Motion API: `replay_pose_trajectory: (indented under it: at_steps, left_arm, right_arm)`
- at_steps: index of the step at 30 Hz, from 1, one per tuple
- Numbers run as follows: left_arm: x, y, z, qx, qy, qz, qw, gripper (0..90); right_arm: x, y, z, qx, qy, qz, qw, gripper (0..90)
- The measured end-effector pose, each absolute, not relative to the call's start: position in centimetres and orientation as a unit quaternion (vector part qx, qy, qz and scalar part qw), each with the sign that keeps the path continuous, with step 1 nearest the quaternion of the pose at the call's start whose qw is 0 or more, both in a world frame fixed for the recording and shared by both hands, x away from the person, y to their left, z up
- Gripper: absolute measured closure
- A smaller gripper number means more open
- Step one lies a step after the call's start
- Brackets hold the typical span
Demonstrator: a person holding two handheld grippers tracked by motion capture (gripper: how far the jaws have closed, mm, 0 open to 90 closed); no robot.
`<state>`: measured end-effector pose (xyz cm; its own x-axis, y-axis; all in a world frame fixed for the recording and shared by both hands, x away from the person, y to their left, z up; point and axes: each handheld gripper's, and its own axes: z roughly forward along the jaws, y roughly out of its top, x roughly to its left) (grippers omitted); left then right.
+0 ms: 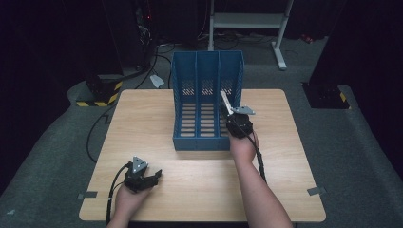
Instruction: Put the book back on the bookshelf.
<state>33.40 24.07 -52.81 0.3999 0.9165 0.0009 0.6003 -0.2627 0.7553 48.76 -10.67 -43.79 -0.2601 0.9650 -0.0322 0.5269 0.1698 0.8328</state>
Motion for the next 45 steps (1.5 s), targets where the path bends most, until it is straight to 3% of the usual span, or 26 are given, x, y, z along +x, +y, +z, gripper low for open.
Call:
replay_pose_trajectory:
  at_steps: [7, 13, 23, 45]
  left_arm:
    - [33.3, 24.0, -52.8, 0.762, 0.497, 0.230, 0.347, 32.8]
    - [33.3, 24.0, -52.8, 0.761, 0.498, 0.229, 0.347, 32.8]
    - [33.3, 24.1, -52.8, 0.760, 0.500, 0.226, 0.350, 32.8]
    - [33.3, 24.1, -52.8, 0.760, 0.500, 0.224, 0.350, 32.9]
  right_arm:
    - [49.0, -10.8, -43.2, 0.526, 0.709, 0.370, 0.290, 66.1]
    - [49.7, -10.8, -42.4, 0.522, 0.718, 0.362, 0.284, 66.3]
    - [50.9, -10.3, -41.8, 0.521, 0.730, 0.341, 0.280, 74.7]
    - [51.0, -10.9, -41.6, 0.546, 0.692, 0.357, 0.309, 76.1]
